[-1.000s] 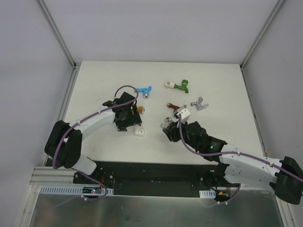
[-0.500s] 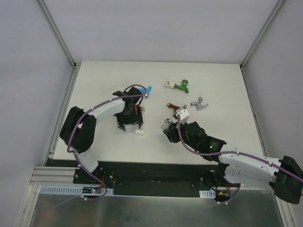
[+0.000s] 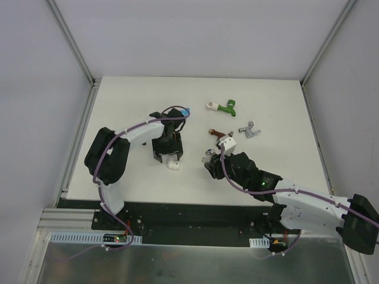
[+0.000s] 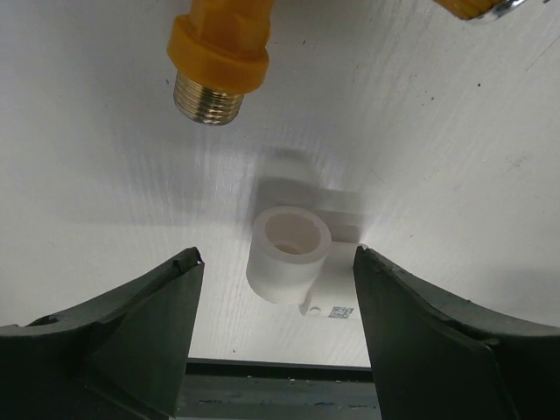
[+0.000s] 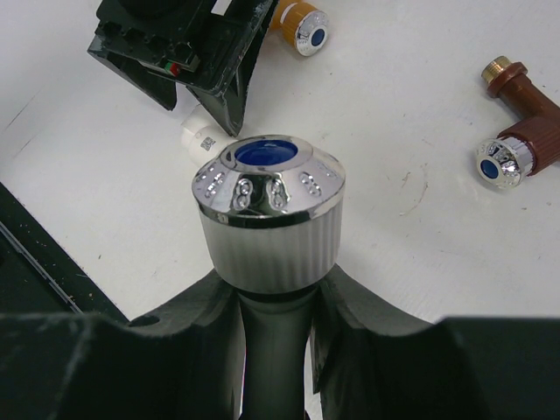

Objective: Install the water faucets

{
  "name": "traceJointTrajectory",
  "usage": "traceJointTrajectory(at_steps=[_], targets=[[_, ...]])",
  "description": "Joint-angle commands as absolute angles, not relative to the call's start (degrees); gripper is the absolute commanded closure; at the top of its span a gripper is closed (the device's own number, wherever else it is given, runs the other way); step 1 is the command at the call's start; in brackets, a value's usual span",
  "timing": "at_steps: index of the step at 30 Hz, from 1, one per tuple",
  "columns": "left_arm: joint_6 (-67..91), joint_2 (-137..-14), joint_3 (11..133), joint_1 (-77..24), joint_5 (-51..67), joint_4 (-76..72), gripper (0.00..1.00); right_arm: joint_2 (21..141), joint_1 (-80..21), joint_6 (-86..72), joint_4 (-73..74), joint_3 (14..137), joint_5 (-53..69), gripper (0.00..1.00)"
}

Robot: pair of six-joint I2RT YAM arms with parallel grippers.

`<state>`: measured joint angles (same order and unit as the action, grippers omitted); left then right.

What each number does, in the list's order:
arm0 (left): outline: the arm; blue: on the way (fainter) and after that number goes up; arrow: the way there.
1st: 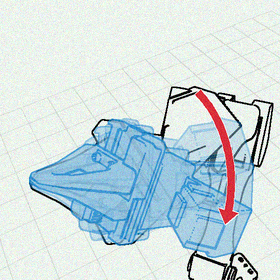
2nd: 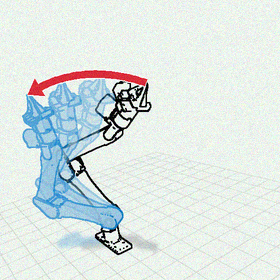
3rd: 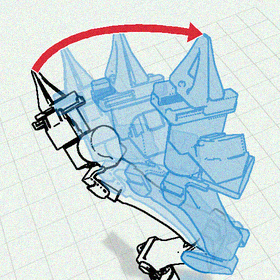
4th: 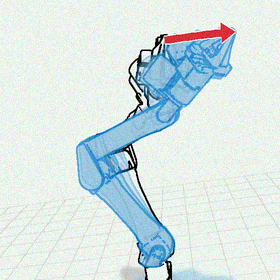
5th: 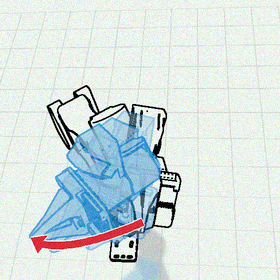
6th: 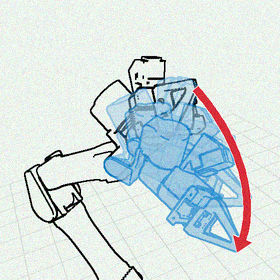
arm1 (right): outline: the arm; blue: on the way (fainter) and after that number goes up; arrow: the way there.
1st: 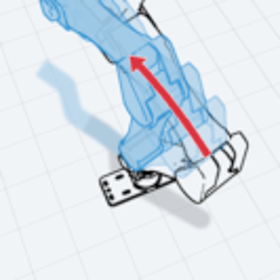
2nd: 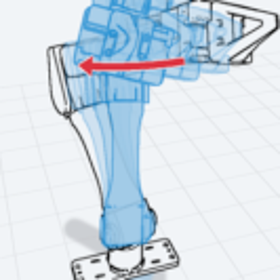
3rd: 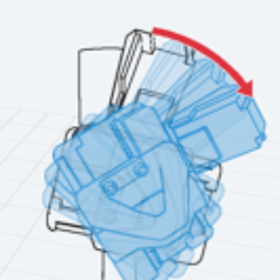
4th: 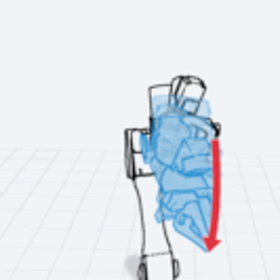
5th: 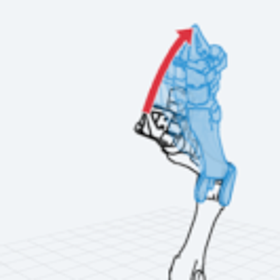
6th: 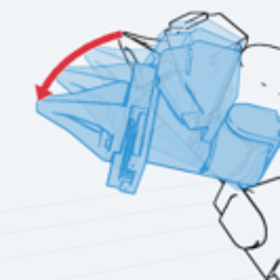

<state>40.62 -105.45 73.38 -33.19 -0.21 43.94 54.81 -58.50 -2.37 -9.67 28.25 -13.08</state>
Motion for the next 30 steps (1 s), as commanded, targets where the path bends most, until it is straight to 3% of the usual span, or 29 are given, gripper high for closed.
traceJointTrajectory(at_steps=[1, 13, 19, 23, 30], targets=[[42.2, -105.5, 73.0, -34.7, -0.1, 45.3, 0.30, 54.1, -58.6, -3.1, -12.1, 28.9, -13.9, 1.00], [44.6, -104.1, 68.6, -35.7, -1.1, 40.9, 0.47, 53.8, -58.7, -1.9, -13.4, 27.9, -13.7, 1.00], [46.1, -103.0, 66.6, -35.7, -1.5, 40.3, 0.47, 54.0, -58.7, -2.5, -13.8, 27.7, -12.7, 1.00], [45.9, -101.9, 65.9, -34.9, -1.3, 40.2, 0.39, 54.0, -58.6, -2.6, -13.8, 27.7, -12.5, 1.00], [43.8, -102.0, 65.7, -33.0, -1.2, 40.2, 0.42, 53.6, -58.7, -2.5, -13.8, 27.8, -11.9, 1.00]])
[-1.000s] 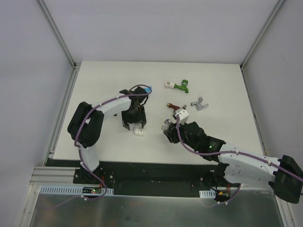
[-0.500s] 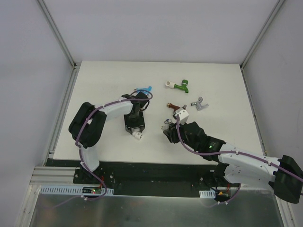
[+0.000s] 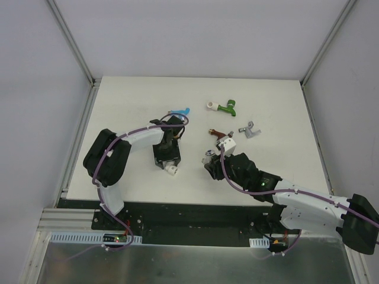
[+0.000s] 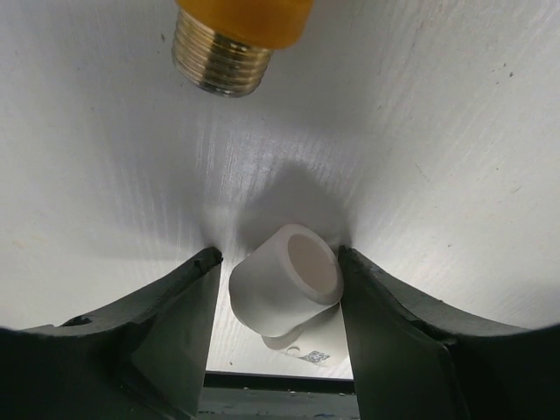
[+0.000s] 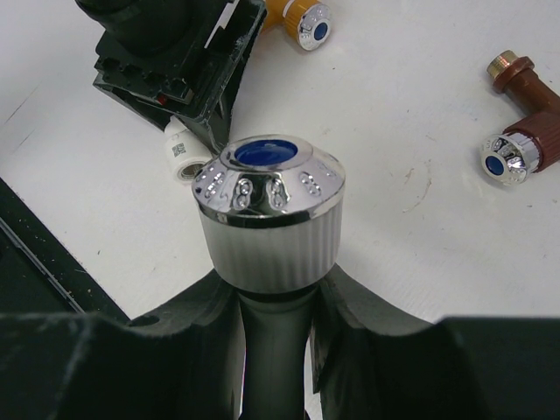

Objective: Install the water faucets

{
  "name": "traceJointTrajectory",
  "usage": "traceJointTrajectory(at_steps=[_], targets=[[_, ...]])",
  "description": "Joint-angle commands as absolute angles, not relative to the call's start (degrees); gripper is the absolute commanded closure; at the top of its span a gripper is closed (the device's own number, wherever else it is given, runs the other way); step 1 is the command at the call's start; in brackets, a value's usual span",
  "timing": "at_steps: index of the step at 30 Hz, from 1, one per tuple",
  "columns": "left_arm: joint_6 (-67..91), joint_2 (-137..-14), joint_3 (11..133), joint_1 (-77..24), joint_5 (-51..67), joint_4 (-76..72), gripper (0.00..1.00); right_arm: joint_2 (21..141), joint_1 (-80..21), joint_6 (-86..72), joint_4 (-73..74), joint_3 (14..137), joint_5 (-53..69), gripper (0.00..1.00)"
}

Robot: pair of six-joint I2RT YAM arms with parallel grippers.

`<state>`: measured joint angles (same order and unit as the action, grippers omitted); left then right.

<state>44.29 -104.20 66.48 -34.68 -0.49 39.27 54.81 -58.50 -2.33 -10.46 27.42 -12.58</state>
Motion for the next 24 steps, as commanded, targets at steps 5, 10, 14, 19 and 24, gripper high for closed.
traceJointTrajectory(at_steps=[5, 10, 14, 19, 24], targets=[[44.2, -99.7, 64.2, -30.7, -2.4, 40.1, 0.41, 53.6, -58.6, -2.4, -13.8, 27.6, -11.7, 1.00], [44.4, -98.5, 63.0, -29.2, -1.8, 40.2, 0.41, 54.4, -58.7, -2.2, -14.1, 27.8, -11.3, 1.00], [45.3, -97.5, 62.5, -29.3, -0.1, 40.0, 0.40, 54.4, -58.7, -2.4, -14.1, 27.8, -11.0, 1.00], [48.2, -95.5, 61.5, -30.2, 1.4, 40.0, 0.33, 54.8, -58.7, -2.3, -14.4, 27.8, -10.9, 1.00], [53.0, -94.9, 60.0, -31.5, -2.5, 39.1, 0.33, 55.4, -58.6, -2.3, -14.7, 27.8, -9.9, 1.00]])
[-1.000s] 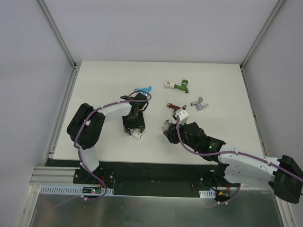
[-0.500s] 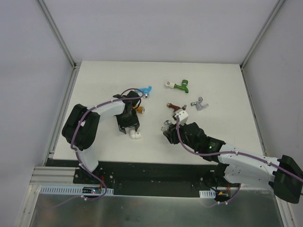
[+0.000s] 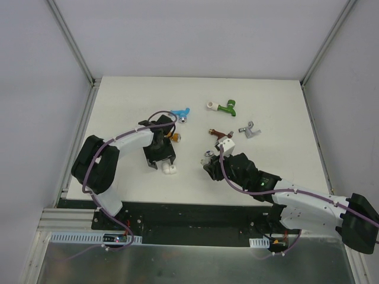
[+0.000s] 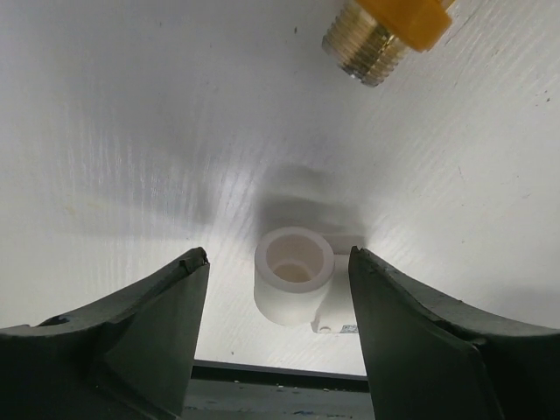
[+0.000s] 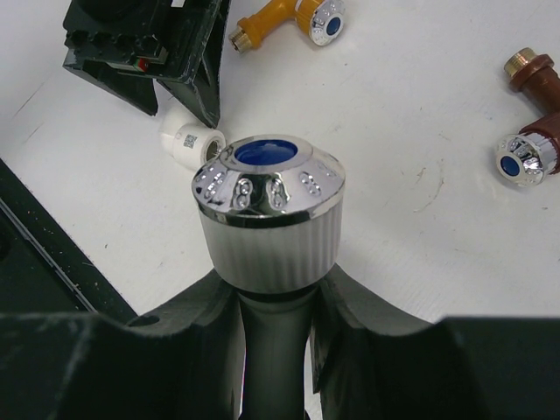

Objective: Install the water faucets

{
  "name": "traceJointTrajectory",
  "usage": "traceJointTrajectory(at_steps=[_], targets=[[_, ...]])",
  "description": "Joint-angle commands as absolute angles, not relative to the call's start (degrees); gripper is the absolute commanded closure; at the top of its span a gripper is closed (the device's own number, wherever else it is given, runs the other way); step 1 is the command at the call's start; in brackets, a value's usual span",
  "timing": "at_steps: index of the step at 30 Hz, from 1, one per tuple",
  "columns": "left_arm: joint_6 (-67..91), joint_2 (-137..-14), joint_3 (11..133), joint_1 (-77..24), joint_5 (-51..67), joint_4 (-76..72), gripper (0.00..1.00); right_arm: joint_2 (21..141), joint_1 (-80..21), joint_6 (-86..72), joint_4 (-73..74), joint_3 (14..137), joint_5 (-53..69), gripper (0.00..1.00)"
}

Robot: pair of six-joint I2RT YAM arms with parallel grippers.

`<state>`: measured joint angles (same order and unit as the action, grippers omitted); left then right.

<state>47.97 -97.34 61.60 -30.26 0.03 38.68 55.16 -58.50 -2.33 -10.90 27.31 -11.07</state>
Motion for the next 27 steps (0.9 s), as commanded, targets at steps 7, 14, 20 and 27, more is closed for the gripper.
traceJointTrajectory(at_steps=[7, 14, 20, 27], targets=[[55.2, -95.9, 59.1, -32.9, -4.5, 37.1, 0.38, 54.3, -58.7, -2.2, -15.1, 26.7, -10.3, 1.00], [57.5, -96.2, 57.0, -34.5, -3.5, 35.2, 0.50, 53.8, -58.6, -2.1, -15.5, 26.0, -11.3, 1.00], [57.5, -92.3, 55.8, -34.7, -4.0, 34.1, 0.78, 53.8, -58.6, 1.4, -18.7, 25.1, -10.3, 1.00], [51.4, -84.6, 59.1, -32.6, -1.3, 34.2, 1.00, 52.7, -58.6, 14.6, -30.6, 21.7, -1.4, 1.00]])
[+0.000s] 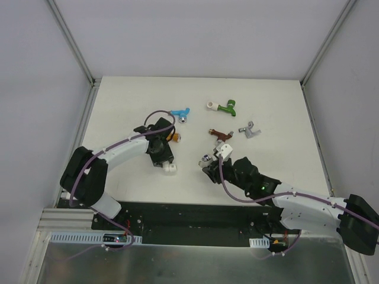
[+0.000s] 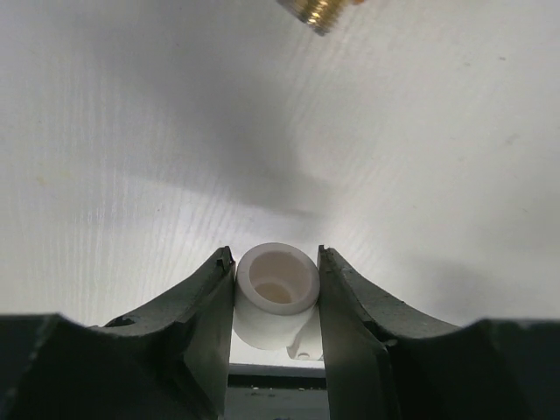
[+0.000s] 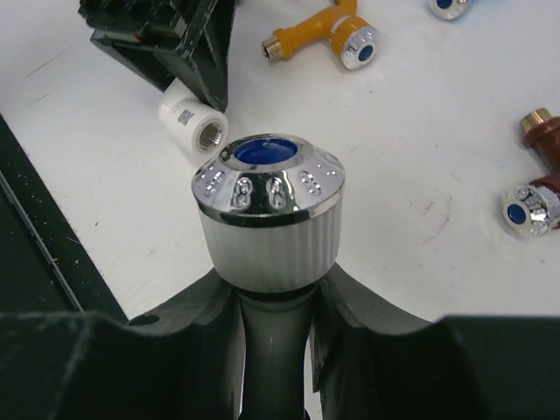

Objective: Install the water faucets

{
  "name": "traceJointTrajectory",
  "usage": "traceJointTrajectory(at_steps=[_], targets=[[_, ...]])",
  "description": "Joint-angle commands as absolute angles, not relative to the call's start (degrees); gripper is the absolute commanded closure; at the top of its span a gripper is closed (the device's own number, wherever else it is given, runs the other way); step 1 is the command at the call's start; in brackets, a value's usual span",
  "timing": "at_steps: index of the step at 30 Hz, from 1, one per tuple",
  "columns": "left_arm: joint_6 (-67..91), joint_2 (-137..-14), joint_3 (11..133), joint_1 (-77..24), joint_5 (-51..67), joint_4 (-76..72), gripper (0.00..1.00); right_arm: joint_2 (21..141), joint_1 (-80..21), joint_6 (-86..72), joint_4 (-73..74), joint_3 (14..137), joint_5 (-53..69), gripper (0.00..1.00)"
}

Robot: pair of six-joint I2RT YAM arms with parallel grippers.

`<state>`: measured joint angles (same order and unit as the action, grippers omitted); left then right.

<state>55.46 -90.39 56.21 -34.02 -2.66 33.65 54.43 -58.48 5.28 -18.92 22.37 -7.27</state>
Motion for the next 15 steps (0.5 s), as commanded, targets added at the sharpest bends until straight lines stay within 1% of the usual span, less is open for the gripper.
traceJointTrajectory(at_steps=[1, 5, 8, 15], targets=[[49.3, -83.7, 60.0, -32.0, -0.4, 34.2, 1.00, 52.6, -58.5, 16.5, -31.5, 21.9, -0.6, 1.00], [43.5, -80.4, 63.9, -30.4, 3.6, 34.9, 1.00, 53.6, -57.2, 24.4, -32.9, 24.2, 5.4, 1.00], [39.1, -79.1, 68.6, -29.4, 6.9, 36.9, 1.00, 54.6, -54.2, 28.5, -35.1, 26.2, 14.5, 1.00], [30.3, -79.7, 81.5, -28.9, 10.7, 47.8, 1.00, 57.2, -49.7, 36.4, -37.0, 31.6, 28.8, 1.00]])
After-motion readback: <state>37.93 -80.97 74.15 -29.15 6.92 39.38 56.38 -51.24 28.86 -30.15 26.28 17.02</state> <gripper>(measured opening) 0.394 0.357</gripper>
